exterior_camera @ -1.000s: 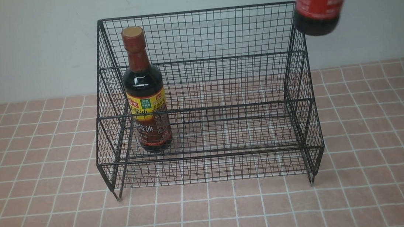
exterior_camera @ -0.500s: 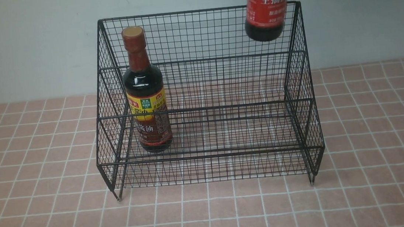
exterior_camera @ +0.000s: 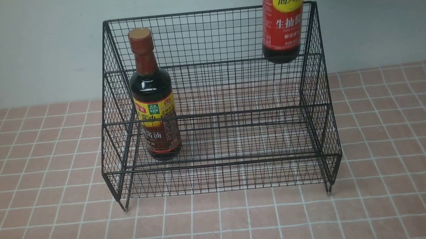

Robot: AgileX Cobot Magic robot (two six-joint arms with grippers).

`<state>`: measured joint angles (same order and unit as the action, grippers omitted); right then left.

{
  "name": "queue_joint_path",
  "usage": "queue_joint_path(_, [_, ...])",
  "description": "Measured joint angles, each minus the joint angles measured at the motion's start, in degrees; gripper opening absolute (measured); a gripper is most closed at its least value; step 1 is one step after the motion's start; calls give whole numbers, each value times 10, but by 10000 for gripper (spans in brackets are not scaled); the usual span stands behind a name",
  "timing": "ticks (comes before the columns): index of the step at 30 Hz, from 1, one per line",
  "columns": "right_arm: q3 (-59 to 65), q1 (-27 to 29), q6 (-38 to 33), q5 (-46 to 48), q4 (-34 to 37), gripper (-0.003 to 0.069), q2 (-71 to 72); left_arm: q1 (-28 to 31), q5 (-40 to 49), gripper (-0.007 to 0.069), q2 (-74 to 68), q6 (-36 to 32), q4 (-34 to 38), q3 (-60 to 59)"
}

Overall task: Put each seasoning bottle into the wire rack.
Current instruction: Use the right arm to put the condiment bottle back on the shelf

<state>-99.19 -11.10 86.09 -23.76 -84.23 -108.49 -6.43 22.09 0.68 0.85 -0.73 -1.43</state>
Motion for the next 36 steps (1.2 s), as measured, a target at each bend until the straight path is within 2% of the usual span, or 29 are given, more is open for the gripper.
queue_joint_path(7, [1, 0, 154, -37, -169, 268, -12, 0, 0, -7, 0, 0, 0, 0])
queue_joint_path(17, [4, 0, 174, -51, -169, 268, -12, 0, 0, -7, 0, 0, 0, 0])
queue_joint_path(36, [0, 0, 168, -60, -169, 268, -68, 0, 0, -7, 0, 0, 0, 0])
